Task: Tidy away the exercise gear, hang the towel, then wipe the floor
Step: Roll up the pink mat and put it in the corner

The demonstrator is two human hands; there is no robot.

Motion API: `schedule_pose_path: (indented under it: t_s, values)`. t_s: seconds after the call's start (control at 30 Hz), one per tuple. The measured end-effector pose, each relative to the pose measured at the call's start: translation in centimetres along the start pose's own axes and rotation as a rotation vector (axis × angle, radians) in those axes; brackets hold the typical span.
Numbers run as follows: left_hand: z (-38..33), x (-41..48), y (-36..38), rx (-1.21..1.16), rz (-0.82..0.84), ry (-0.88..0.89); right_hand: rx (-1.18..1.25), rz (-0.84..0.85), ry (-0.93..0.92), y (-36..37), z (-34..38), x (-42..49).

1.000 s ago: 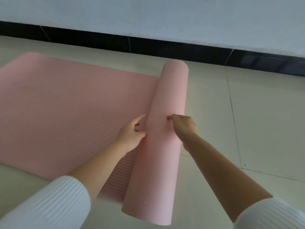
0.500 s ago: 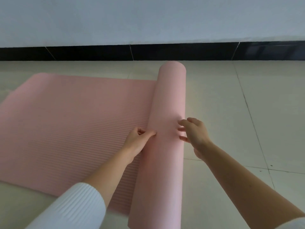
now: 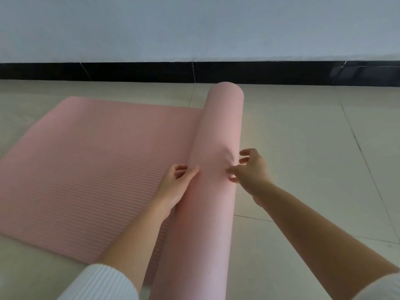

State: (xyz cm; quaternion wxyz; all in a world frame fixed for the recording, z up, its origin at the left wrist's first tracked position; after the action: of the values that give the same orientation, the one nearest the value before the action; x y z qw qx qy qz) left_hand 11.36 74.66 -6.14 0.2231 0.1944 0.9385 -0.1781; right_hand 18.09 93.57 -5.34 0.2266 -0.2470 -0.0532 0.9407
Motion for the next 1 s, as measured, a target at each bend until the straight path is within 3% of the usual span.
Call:
schedule_pose_path:
  t_s: [0.17, 0.3, 0.4, 0.7, 1.0]
  values:
    - [1.6, -0.1, -0.7, 0.028, 0.092, -0.117, -0.016, 0.231, 0.213, 2.3, -3.2, -0.5]
    - [1.3, -0.4, -0.3, 0.026, 0.108, -0.111, 0.126, 0.287, 0.245, 2.7, -4.1, -0.5]
    - [1.0, -1.0, 0.8, 0.011, 0.14, -0.11, 0.101, 0.347, 0.226, 1.9, -3.9, -0.8]
    - [0.2, -2.1, 11.3, -0.015, 0.327, -0.137, -0.032, 0.218, 0.239, -8.7, -4.6, -1.6]
    - [-1.9, -4.1, 24.1, 0.009, 0.49, -0.145, 0.024, 0.053, 0.248, -20.9, -7.8, -4.4]
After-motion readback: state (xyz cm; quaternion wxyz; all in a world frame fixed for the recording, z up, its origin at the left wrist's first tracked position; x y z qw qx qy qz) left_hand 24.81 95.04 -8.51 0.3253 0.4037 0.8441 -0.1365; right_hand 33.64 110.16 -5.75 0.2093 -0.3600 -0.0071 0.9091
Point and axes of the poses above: each hand's wrist, its own x-axis towards the middle knuckle, its own y-axis out of the palm, z = x × y, the point moved 7 cm from there along x, towards the middle knuckle, and after that the axes turned 4 degrees about z, right-handed, at the moved point
